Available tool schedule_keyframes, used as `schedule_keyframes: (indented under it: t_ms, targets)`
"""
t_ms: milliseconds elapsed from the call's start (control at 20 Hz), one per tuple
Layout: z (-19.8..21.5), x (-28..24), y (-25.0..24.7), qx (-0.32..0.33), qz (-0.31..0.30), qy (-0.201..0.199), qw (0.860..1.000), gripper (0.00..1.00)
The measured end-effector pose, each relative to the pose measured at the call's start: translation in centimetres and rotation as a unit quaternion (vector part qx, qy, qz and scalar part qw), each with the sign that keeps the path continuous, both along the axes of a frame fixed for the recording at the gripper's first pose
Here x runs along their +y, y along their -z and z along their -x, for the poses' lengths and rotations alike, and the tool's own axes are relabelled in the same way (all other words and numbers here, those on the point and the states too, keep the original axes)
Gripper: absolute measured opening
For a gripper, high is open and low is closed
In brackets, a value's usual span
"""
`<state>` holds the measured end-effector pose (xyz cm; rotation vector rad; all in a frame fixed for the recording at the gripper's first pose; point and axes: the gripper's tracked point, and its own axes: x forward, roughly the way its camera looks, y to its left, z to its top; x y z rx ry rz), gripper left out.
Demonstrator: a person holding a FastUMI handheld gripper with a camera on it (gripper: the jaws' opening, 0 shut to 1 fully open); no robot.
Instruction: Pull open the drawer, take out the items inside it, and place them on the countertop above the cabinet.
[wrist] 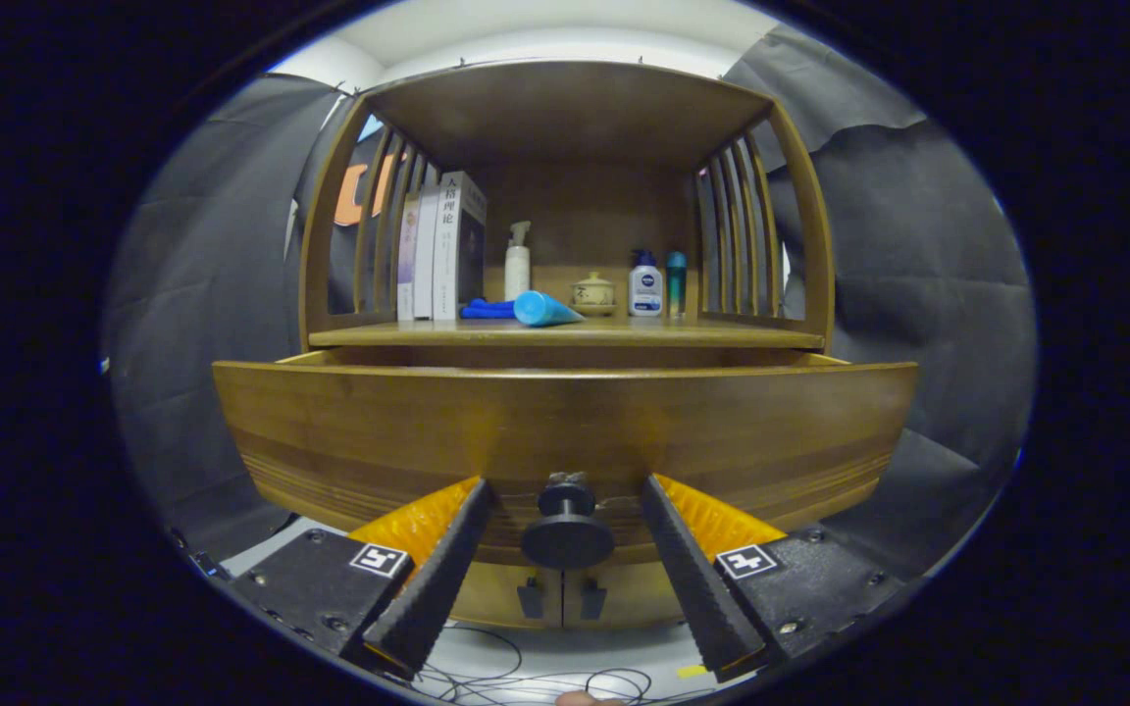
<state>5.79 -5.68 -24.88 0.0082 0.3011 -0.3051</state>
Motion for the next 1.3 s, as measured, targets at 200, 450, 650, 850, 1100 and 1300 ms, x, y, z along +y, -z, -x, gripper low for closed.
schedule_keyframes:
  t_ms: [200,450,650,850,1100,1300]
  targets:
    - [-1.5,-0.3,0.1,0.011,-0.004,0.001,1.0,0.99]
    - [-3.4,-1.0,0.4,0.021,0.004,-0.001,1.0,0.99]
    - [-5.0,-1.5,0.6,0.03,0.005,-0.001,1.0,0.99]
    - [-6.7,-1.9,0.7,0.036,0.003,-0.003,0.999,1.0]
    - [-8.7,-2.5,0.8,0.04,0.003,-0.001,0.999,0.99]
    - [-10.2,-2.9,0.9,0.05,0.001,0.001,0.999,0.99]
